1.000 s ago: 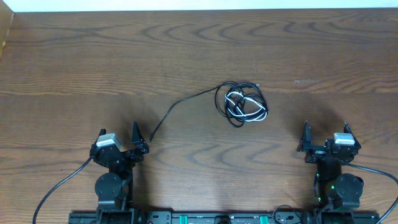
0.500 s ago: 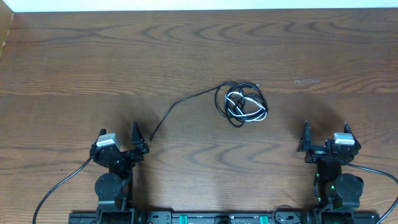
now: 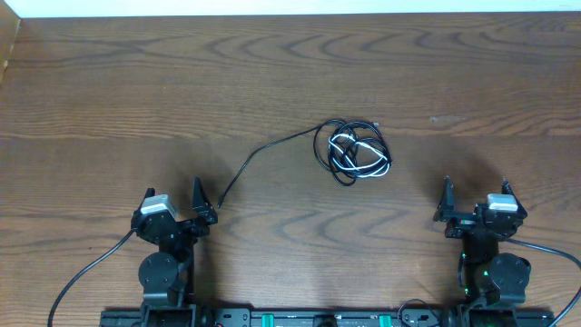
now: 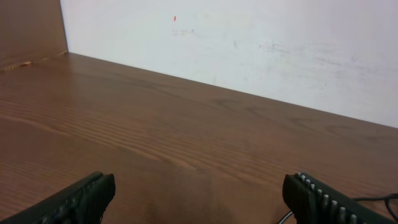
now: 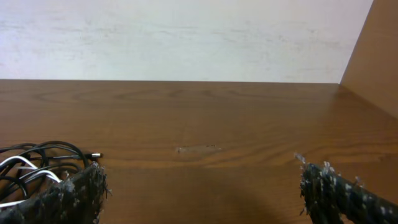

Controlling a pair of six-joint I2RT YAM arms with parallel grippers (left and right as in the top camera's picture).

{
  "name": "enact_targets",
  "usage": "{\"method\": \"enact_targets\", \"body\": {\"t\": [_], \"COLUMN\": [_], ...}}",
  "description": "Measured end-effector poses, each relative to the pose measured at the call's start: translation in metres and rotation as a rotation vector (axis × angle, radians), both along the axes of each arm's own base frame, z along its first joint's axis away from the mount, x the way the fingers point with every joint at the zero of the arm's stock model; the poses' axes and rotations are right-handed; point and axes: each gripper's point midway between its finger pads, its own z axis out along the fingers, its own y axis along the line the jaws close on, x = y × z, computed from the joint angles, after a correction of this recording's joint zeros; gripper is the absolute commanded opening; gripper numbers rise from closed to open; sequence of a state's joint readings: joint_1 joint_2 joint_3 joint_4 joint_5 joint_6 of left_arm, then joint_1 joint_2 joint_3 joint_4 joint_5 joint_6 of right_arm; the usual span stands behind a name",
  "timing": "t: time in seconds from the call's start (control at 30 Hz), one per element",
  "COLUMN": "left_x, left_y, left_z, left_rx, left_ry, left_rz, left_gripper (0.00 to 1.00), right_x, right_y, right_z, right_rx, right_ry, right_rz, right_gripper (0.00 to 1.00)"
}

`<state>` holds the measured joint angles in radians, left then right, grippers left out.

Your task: Untangle cables

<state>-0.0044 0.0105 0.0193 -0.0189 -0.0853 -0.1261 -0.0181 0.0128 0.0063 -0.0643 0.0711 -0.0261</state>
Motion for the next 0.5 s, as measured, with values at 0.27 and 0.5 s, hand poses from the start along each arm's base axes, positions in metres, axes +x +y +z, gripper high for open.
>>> {"method": "enact_targets", "body": {"t": [0.27, 0.5], "left_x": [0.0, 0.0006], "left_y": [0.0, -0.0051], "left_z": [0.0005, 0.0006], "left_rx": [0.0, -0.003], "left_ry": [-0.002, -0.002], "left_rz": [0.0, -0.03], "left_gripper": [0.92, 0.91], "right_x": [0.0, 0.0], "right_y": [0.0, 0.0], "right_z": [0.0, 0.0], "right_rx": [0.0, 0.0], "right_ry": [0.0, 0.0], "right_rz": [0.0, 0.0], "right_gripper": [0.99, 0.99]}}
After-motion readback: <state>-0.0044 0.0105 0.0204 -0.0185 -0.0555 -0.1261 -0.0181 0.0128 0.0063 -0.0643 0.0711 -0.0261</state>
